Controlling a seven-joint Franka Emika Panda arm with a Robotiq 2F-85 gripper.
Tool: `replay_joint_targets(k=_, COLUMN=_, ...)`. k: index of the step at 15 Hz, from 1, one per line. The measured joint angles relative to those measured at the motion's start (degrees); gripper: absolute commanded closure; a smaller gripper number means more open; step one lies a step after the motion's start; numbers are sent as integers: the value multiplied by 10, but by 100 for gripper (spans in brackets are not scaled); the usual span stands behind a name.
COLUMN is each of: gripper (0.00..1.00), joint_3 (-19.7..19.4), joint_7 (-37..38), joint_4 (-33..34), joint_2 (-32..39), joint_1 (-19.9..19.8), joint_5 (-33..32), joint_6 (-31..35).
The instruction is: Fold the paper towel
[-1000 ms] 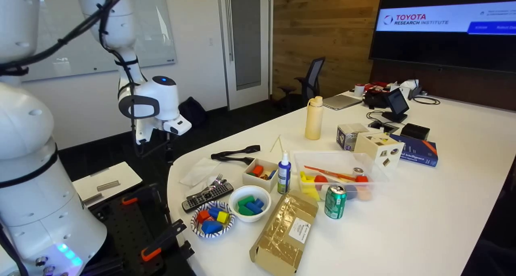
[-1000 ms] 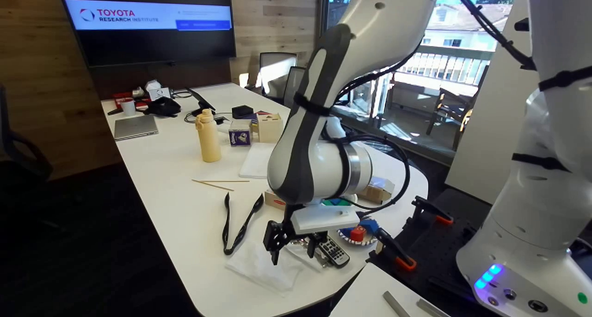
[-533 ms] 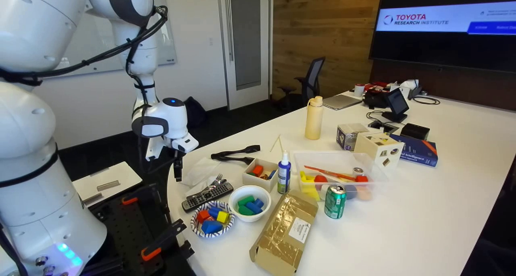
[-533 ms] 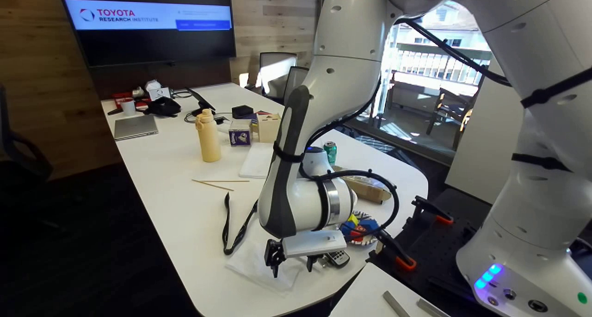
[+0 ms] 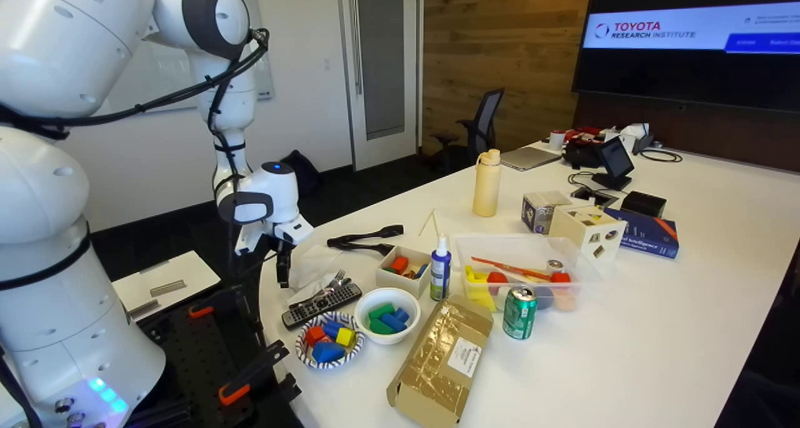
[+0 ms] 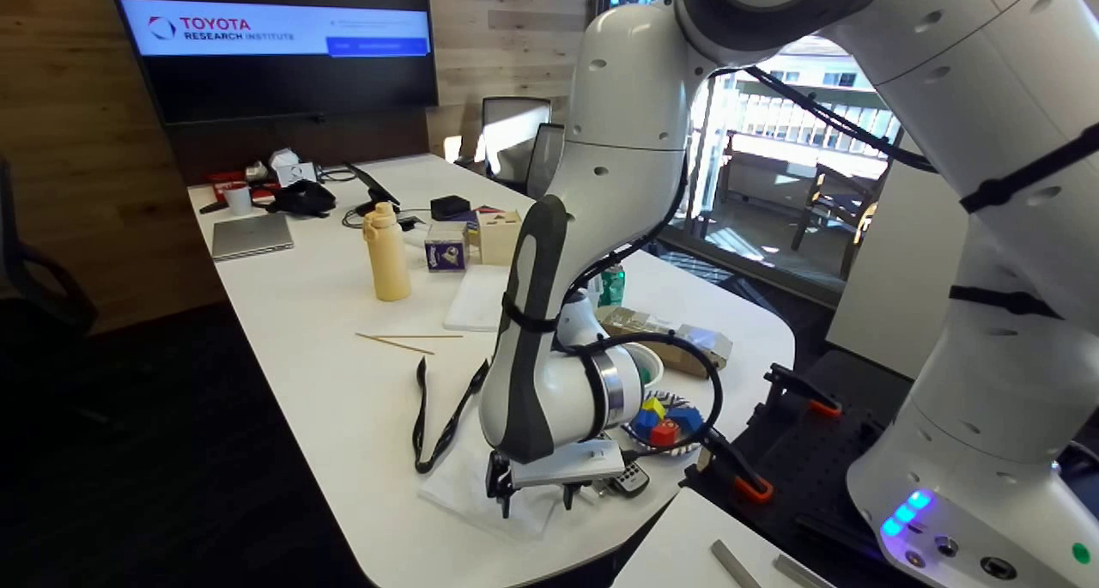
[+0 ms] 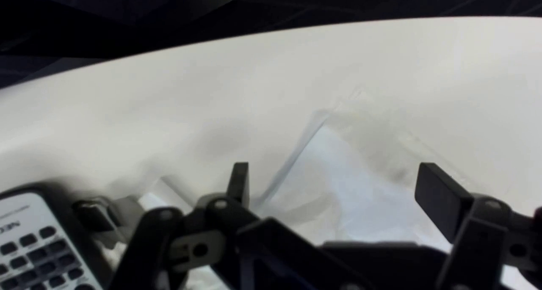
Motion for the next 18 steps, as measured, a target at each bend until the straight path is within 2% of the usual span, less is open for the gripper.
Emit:
replay_joint_targets(k=3, gripper=0, joint_3=-14, joint_7=32, joint_4=5, joint_2=8, joint_1=14, joint_5=-20, joint_6=0)
replay_joint_targets(k=4, gripper=7, joint_3=-17, joint_7=40, joint_4=6, joint_2=11, joint_1=18, joint_5=-24, joint_6=0)
replay_joint_targets(k=5, gripper=26, joint_3=-20, joint_7=45, joint_4=7, joint_2=13, joint_1=21, joint_5=-29, joint_6=0)
replay_joint_targets(k=14, gripper=94, joint_3=-46, joint_7=74, joint_4=14, joint_2=21, joint_1=47, joint_5=-60, joint_6=0)
replay_joint_targets(k=15, gripper=99, joint_3=-48, joint_7=76, joint_4=15, joint_2=20, joint_1=49, joint_5=-62, joint_6=0)
replay_joint_targets(k=18, gripper=100, joint_3=-65, joint_7=81, joint_4=14, joint_2=17, joint_1=68, joint_5=-64, joint_6=-1)
